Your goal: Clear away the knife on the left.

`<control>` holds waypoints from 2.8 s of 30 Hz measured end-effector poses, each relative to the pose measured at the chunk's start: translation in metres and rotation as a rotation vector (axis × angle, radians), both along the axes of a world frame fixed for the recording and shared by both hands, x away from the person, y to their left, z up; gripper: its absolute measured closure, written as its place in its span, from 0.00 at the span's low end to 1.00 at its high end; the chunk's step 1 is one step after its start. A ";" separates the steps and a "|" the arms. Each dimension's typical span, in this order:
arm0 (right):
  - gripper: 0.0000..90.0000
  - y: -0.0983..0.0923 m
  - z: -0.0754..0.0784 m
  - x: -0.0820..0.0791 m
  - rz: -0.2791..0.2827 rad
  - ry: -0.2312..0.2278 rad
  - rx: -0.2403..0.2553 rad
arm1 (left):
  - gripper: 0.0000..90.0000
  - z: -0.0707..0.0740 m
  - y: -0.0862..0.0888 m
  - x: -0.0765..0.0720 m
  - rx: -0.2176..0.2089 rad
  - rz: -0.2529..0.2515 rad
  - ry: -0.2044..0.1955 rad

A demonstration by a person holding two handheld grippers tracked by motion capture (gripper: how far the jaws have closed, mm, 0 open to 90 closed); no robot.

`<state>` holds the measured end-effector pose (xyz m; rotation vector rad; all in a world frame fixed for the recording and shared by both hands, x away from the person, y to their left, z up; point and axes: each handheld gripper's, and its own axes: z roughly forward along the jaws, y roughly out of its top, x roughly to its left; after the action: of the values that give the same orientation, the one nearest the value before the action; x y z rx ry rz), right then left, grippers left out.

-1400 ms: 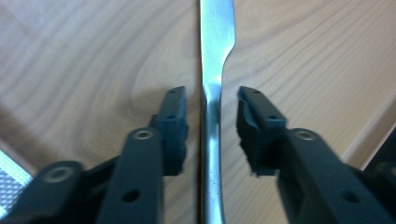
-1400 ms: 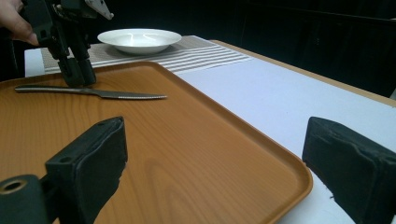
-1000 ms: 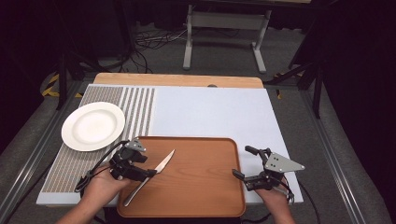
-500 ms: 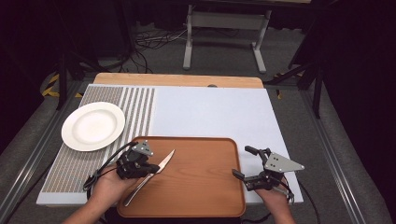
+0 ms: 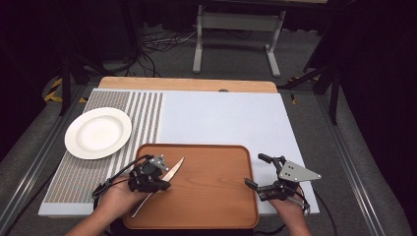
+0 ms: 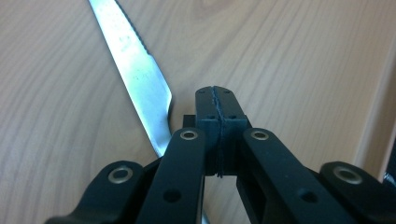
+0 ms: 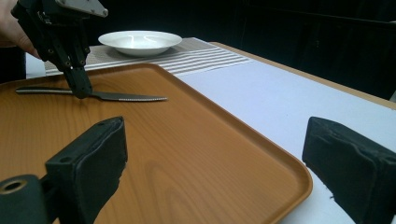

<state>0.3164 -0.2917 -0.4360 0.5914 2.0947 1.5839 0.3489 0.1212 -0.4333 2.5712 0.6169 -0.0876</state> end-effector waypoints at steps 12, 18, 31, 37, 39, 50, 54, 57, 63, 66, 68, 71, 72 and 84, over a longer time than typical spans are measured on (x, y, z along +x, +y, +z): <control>0.08 0.001 0.000 -0.001 0.002 -0.001 -0.005 | 1.00 -0.003 0.002 0.003 0.049 0.006 -0.004; 0.08 0.001 0.000 0.000 0.005 -0.002 -0.005 | 1.00 -0.003 0.006 0.004 0.056 0.023 -0.006; 0.08 0.001 0.000 0.000 0.006 -0.002 0.000 | 1.00 -0.002 0.016 0.006 0.065 0.065 -0.001; 0.08 0.000 0.000 0.000 0.006 0.001 0.003 | 1.00 -0.003 0.022 0.006 0.063 0.085 -0.004; 0.08 0.000 0.000 0.000 0.006 0.001 0.003 | 1.00 -0.003 0.023 0.006 0.063 0.090 -0.002; 0.08 0.000 0.000 0.000 0.002 0.001 0.004 | 1.00 -0.003 0.036 0.006 0.068 0.125 -0.003; 0.08 0.001 -0.001 0.000 0.007 0.001 0.003 | 1.00 -0.003 0.041 0.004 0.066 0.146 0.011; 0.08 0.001 -0.001 0.000 0.007 0.002 0.003 | 1.00 -0.004 0.043 0.003 0.066 0.149 0.006; 0.08 0.001 -0.001 0.000 0.009 0.002 -0.001 | 1.00 -0.004 0.049 0.000 0.067 0.175 0.018; 0.08 0.001 -0.001 0.000 0.010 0.003 -0.003 | 1.00 -0.004 0.052 0.000 0.062 0.185 0.020; 0.08 0.001 -0.001 0.000 0.009 0.002 -0.002 | 1.00 -0.004 0.054 -0.001 0.062 0.195 0.020; 0.08 0.001 -0.001 0.000 0.009 0.003 -0.003 | 1.00 -0.005 0.056 -0.001 0.058 0.195 0.015; 0.08 0.002 -0.001 0.000 0.007 0.002 -0.003 | 1.00 -0.004 0.056 -0.002 0.060 0.195 0.016; 0.08 0.002 -0.001 0.001 0.007 0.004 -0.003 | 0.87 -0.002 0.055 -0.002 0.015 0.177 -0.007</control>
<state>0.3175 -0.2895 -0.4374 0.5874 2.1037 1.5849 0.3471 0.1757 -0.4349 2.5177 0.8418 -0.0149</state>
